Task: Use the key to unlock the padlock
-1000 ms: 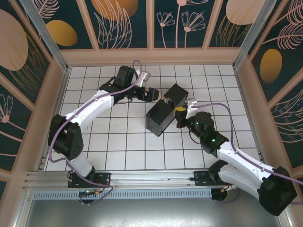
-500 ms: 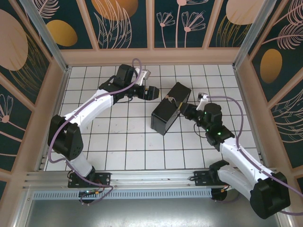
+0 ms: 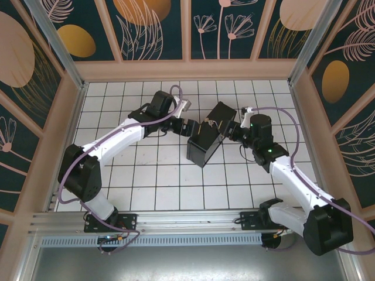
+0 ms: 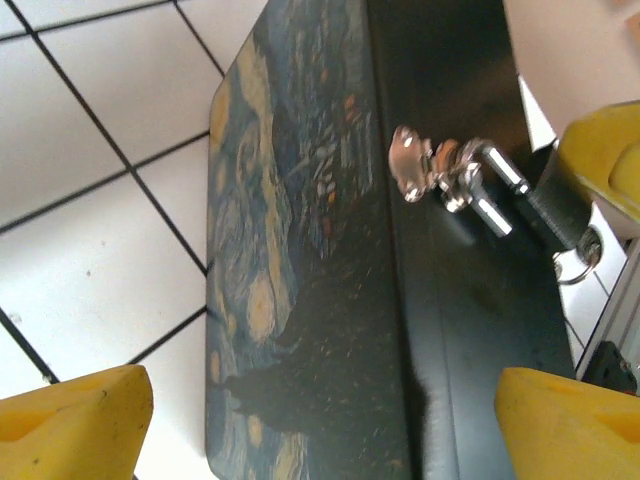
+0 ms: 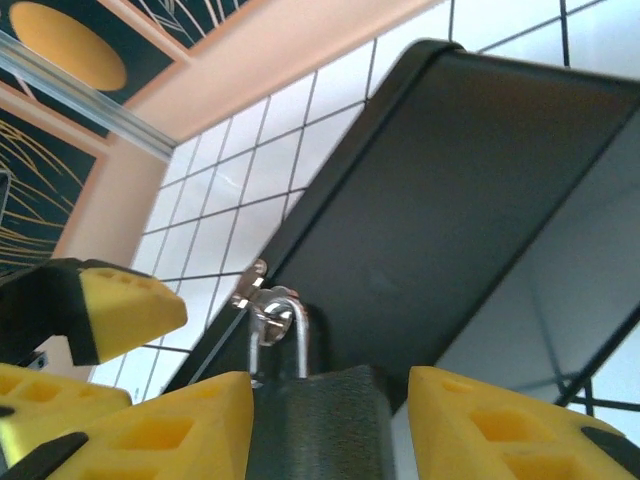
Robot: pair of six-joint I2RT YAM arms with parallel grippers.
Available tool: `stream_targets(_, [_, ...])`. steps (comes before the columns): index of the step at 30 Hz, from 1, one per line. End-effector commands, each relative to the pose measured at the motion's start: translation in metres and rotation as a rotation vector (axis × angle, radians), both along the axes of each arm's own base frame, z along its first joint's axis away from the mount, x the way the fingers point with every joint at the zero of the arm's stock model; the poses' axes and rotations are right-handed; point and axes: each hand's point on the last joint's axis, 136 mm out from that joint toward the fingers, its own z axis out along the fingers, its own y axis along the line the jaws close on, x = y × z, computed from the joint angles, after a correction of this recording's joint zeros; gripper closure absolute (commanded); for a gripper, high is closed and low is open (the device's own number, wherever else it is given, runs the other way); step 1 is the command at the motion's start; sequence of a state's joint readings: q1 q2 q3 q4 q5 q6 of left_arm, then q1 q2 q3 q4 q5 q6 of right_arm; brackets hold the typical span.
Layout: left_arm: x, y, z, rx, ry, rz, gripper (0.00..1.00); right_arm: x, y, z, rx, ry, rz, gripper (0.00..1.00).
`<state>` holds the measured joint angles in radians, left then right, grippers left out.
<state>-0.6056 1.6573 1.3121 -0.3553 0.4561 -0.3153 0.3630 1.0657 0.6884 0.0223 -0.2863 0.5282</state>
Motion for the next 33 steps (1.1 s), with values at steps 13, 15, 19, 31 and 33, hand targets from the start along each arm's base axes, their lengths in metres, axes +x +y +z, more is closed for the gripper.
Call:
stream_targets(13, [-0.020,-0.021,0.005,-0.071,0.010,-0.093,0.37,-0.002,0.020,0.012,0.104,0.000,0.101,0.71])
stream_targets(15, [-0.020,-0.022,0.002,-0.069,0.014,-0.095,0.39,-0.006,0.022,0.018,0.128,-0.006,0.114,0.71])
stream_targets(19, [-0.020,-0.024,0.001,-0.069,0.018,-0.096,0.41,-0.015,0.025,0.024,0.152,-0.008,0.132,0.70])
stream_targets(31, [-0.015,-0.024,0.007,-0.060,-0.003,-0.087,0.41,-0.016,0.024,0.005,0.060,0.053,0.114,0.66])
stream_targets(33, [-0.014,-0.024,0.009,-0.059,-0.008,-0.088,0.41,-0.014,0.025,0.010,0.036,0.036,0.113,0.65])
